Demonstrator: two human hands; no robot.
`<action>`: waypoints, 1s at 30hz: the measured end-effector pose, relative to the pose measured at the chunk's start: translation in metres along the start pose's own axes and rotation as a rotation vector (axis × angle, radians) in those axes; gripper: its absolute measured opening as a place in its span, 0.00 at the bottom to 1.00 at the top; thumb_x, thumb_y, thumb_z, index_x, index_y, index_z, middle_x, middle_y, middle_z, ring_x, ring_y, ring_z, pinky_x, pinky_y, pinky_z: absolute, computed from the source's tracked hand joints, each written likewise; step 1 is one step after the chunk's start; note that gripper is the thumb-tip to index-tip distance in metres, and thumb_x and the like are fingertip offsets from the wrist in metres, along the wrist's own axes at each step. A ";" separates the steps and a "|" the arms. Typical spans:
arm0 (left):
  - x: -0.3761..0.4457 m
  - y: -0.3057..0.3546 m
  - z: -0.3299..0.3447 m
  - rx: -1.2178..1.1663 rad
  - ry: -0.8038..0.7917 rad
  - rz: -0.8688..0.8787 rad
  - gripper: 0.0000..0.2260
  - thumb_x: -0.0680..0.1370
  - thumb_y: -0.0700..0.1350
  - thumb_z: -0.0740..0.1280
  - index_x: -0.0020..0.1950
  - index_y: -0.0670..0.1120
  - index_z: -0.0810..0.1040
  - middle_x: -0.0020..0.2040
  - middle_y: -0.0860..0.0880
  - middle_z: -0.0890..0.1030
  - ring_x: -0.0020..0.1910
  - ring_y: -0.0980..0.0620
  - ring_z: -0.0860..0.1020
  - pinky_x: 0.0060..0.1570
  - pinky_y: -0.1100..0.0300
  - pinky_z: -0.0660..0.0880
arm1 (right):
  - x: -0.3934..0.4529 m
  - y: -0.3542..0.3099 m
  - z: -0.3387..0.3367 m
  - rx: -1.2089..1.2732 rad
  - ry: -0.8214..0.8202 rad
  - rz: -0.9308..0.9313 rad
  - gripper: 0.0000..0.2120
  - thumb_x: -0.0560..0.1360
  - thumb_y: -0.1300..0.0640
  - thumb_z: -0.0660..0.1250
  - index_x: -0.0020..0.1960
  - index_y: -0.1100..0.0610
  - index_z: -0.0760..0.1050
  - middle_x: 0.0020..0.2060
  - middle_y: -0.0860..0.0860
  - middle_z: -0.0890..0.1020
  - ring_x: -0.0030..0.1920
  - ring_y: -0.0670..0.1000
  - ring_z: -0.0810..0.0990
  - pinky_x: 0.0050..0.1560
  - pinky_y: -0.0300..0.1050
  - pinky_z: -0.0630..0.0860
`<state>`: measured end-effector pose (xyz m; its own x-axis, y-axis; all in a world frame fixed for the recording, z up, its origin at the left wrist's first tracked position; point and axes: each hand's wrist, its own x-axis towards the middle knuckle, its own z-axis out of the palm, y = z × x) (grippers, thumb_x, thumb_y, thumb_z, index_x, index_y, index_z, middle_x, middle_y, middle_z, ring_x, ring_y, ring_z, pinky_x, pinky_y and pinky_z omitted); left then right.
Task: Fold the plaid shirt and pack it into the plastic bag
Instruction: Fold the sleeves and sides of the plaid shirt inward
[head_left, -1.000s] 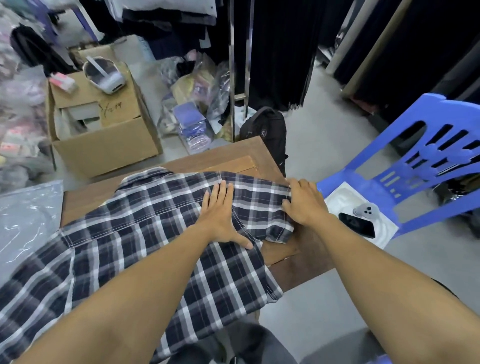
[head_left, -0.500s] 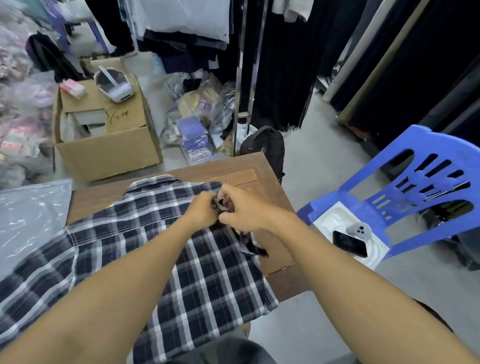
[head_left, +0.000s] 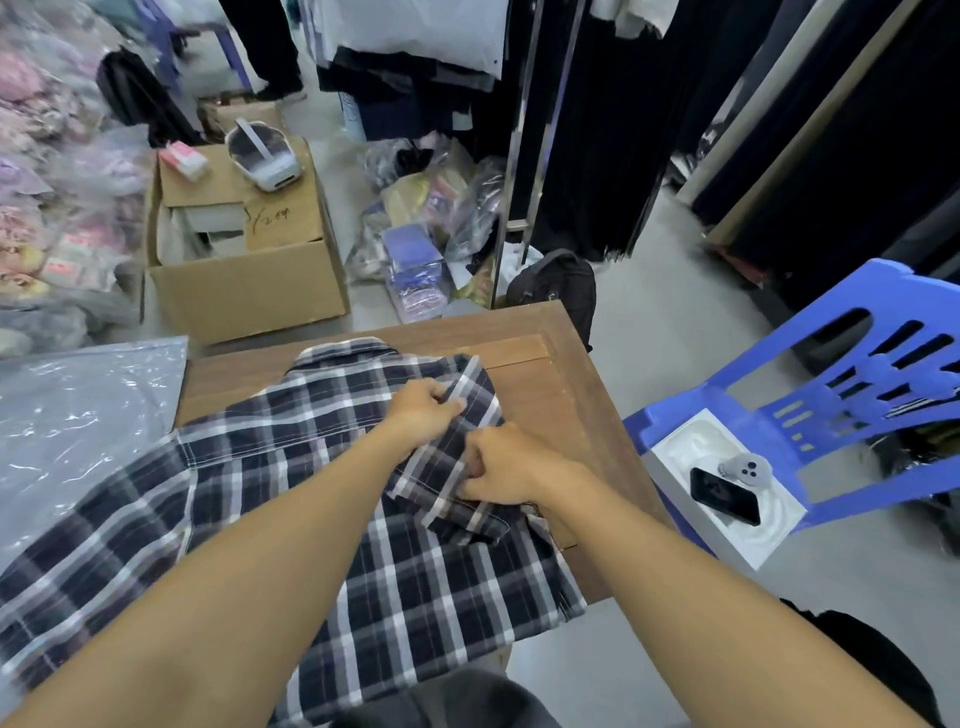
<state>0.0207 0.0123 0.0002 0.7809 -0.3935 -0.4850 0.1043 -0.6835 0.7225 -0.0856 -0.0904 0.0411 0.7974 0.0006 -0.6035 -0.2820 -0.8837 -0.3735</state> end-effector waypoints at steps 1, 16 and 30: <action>0.003 0.002 0.002 0.017 0.010 0.015 0.09 0.78 0.51 0.69 0.45 0.48 0.73 0.48 0.49 0.75 0.47 0.48 0.74 0.53 0.51 0.74 | -0.004 0.007 -0.003 -0.056 -0.044 0.049 0.19 0.72 0.47 0.75 0.52 0.61 0.77 0.48 0.55 0.82 0.48 0.57 0.82 0.46 0.51 0.81; 0.024 0.011 0.017 0.118 0.078 0.109 0.11 0.81 0.44 0.65 0.63 0.44 0.74 0.55 0.41 0.80 0.48 0.47 0.77 0.44 0.56 0.74 | -0.008 0.034 0.014 0.000 -0.118 0.054 0.30 0.66 0.36 0.77 0.55 0.55 0.73 0.48 0.51 0.78 0.45 0.52 0.78 0.39 0.47 0.76; -0.006 0.010 -0.021 0.171 -0.347 -0.089 0.46 0.63 0.45 0.84 0.71 0.46 0.58 0.72 0.42 0.65 0.65 0.41 0.72 0.38 0.56 0.80 | -0.024 0.071 -0.008 0.097 -0.314 0.158 0.38 0.58 0.53 0.86 0.53 0.47 0.61 0.51 0.47 0.73 0.50 0.52 0.74 0.53 0.53 0.80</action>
<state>0.0296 0.0208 0.0208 0.5159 -0.4924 -0.7010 0.0357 -0.8052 0.5919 -0.1201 -0.1572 0.0345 0.5416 0.0243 -0.8403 -0.4500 -0.8359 -0.3142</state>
